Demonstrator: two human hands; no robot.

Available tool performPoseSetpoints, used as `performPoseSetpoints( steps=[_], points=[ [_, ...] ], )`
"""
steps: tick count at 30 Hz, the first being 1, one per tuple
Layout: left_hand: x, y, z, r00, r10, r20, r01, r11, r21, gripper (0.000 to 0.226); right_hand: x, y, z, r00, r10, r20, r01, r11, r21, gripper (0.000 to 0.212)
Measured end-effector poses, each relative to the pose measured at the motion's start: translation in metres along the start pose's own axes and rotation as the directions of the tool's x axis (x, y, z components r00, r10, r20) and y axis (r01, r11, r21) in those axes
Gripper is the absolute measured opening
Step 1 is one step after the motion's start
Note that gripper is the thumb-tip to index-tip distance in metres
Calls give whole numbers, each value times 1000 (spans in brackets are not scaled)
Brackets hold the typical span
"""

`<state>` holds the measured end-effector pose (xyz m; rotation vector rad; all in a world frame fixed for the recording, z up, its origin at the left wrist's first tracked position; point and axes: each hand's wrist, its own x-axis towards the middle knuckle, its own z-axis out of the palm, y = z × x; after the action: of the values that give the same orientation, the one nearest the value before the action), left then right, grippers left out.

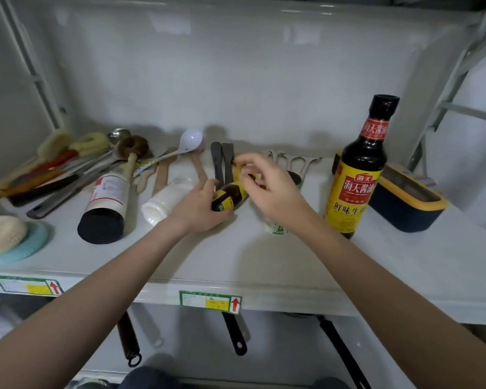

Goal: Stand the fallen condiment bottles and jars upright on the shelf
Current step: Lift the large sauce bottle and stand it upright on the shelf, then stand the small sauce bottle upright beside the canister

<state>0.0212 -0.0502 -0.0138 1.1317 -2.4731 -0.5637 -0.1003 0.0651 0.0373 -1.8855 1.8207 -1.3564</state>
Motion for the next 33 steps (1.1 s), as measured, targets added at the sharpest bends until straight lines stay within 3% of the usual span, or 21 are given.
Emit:
performPoseSetpoints(
  steps=[5, 7, 10, 14, 16, 19, 23, 25, 27, 30, 33],
  points=[
    [4, -6, 10, 999, 5, -35, -2, 996, 92, 80, 7, 17, 40, 983, 171, 73, -175, 983, 51, 41],
    [6, -8, 13, 995, -8, -100, 16, 997, 78, 69, 8, 26, 48, 972, 219, 80, -224, 973, 52, 41],
    [3, -9, 13, 987, -36, -154, 30, 999, -40, 53, 9, 35, 54, 963, 261, 62, -263, 964, 26, 35],
    [-5, -12, 14, 963, -96, -254, 32, 969, -246, 50, 13, 41, 55, 949, 315, -4, -314, 948, 53, 29],
    [-8, -12, 12, 951, -156, -265, 23, 896, -444, 48, 15, 43, 57, 925, 379, 12, -379, 921, 89, 29],
    [-14, -7, 1, 957, -234, -173, 32, 673, -739, 44, 18, 37, 62, 875, 471, 112, -484, 849, 213, 42],
    [-20, -8, -9, 982, -178, -67, 41, 540, -841, 26, 21, 21, 59, 903, 400, 156, -428, 817, 386, 36],
    [-22, -11, -8, 995, -87, -51, 4, 546, -838, 22, 20, 19, 57, 919, 367, 143, -389, 795, 464, 36],
    [-23, -15, -7, 999, 14, -49, -47, 625, -780, 20, 17, 19, 57, 929, 348, 124, -362, 793, 490, 39],
    [-21, -20, -3, 993, 118, -24, -107, 780, -616, 26, 13, 26, 58, 969, 244, 47, -244, 900, 361, 51],
    [-21, -20, -1, 980, 195, -31, -173, 773, -610, 40, 8, 31, 60, 982, 188, -8, -180, 952, 249, 61]
  ],
)
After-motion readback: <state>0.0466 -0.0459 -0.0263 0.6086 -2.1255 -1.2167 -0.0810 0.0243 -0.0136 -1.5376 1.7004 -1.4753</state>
